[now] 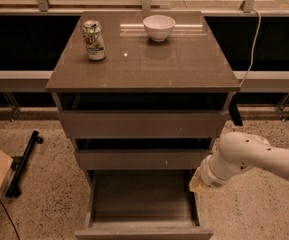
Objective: Close bottom drawer
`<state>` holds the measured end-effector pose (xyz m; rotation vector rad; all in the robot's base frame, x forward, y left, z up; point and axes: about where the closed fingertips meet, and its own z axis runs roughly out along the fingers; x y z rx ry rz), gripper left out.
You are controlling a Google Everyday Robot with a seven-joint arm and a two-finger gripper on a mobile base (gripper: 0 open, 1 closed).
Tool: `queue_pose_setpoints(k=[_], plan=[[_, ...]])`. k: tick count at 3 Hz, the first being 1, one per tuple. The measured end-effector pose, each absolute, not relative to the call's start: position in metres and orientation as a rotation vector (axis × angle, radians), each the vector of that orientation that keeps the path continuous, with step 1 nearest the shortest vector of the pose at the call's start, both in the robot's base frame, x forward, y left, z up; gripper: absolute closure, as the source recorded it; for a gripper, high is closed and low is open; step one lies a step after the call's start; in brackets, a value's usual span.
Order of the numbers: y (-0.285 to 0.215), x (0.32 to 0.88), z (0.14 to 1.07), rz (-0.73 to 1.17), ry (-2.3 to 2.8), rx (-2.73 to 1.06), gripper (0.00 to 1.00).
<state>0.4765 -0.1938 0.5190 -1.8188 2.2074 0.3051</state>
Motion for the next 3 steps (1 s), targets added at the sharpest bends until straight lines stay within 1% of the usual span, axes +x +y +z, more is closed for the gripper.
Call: queue_pose_setpoints(k=[1, 3], plan=[[-0.193, 0.474, 0.494, 0.35, 2.213, -1.832, 1.0], [-0.201, 0.46, 0.411, 0.495, 2.244, -1.798, 1.0]])
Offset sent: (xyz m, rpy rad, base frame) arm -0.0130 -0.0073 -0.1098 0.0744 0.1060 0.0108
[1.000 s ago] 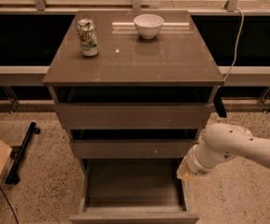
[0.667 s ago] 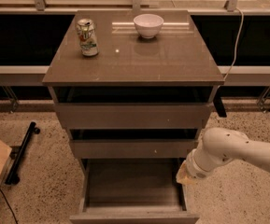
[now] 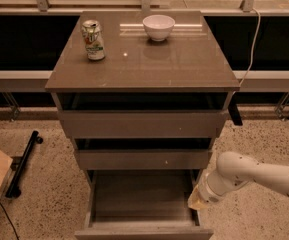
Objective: Close bottom drawer
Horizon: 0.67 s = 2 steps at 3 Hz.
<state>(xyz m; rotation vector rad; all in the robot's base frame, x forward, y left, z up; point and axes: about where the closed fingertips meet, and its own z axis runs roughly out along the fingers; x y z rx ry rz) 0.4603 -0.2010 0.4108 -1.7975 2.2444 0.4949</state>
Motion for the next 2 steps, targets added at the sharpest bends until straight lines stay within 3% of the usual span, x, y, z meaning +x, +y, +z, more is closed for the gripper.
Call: queue_pose_setpoints(k=[2], plan=[[-0.204, 0.456, 0.389, 0.486, 2.291, -1.814, 1.0]])
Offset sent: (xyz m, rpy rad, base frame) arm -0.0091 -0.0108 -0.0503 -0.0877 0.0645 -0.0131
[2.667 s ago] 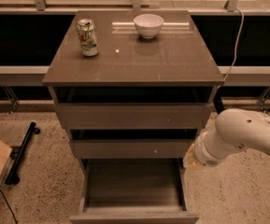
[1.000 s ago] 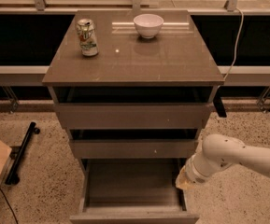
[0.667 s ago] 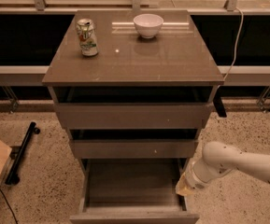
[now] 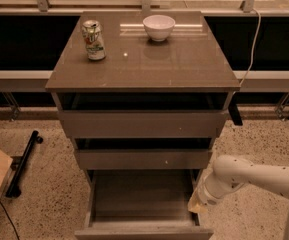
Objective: Close bottom drawer
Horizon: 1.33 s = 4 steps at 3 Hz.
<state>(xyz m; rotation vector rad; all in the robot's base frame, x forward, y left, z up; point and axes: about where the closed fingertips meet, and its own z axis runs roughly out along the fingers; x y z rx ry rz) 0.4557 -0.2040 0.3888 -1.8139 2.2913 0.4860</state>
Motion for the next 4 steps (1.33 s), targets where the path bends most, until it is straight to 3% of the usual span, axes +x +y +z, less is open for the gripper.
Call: queue_pose_setpoints(k=[3, 4], plan=[[-0.238, 0.425, 0.272, 0.494, 2.502, -1.821, 1.0], [-0.238, 0.424, 0.271, 0.496, 2.502, -1.821, 1.0]])
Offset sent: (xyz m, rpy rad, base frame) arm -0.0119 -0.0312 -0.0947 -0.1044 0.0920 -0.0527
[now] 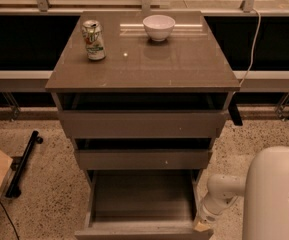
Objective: Close bottom drawer
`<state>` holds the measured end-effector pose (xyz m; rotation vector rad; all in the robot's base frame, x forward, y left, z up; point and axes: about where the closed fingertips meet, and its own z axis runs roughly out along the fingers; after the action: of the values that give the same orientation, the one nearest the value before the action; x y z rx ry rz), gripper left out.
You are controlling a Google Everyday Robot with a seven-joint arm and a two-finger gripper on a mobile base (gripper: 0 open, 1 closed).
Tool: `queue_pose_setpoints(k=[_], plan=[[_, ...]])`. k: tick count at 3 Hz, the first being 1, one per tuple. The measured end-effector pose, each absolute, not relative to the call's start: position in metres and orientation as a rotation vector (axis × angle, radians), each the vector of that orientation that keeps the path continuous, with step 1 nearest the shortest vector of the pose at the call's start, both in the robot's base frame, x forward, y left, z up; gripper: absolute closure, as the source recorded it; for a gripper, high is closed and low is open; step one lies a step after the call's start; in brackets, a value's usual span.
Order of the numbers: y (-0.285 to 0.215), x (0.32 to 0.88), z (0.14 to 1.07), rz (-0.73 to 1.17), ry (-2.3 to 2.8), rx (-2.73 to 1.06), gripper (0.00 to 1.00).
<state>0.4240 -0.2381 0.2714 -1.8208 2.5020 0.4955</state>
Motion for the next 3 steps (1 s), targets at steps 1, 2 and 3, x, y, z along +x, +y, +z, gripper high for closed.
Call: queue_pose_setpoints(k=[1, 2, 3], plan=[[-0.237, 0.421, 0.266, 0.472, 2.509, -1.84, 1.0], [-0.233, 0.412, 0.259, 0.444, 2.465, -1.866, 1.0], [-0.231, 0.406, 0.257, 0.425, 2.421, -1.875, 1.0]])
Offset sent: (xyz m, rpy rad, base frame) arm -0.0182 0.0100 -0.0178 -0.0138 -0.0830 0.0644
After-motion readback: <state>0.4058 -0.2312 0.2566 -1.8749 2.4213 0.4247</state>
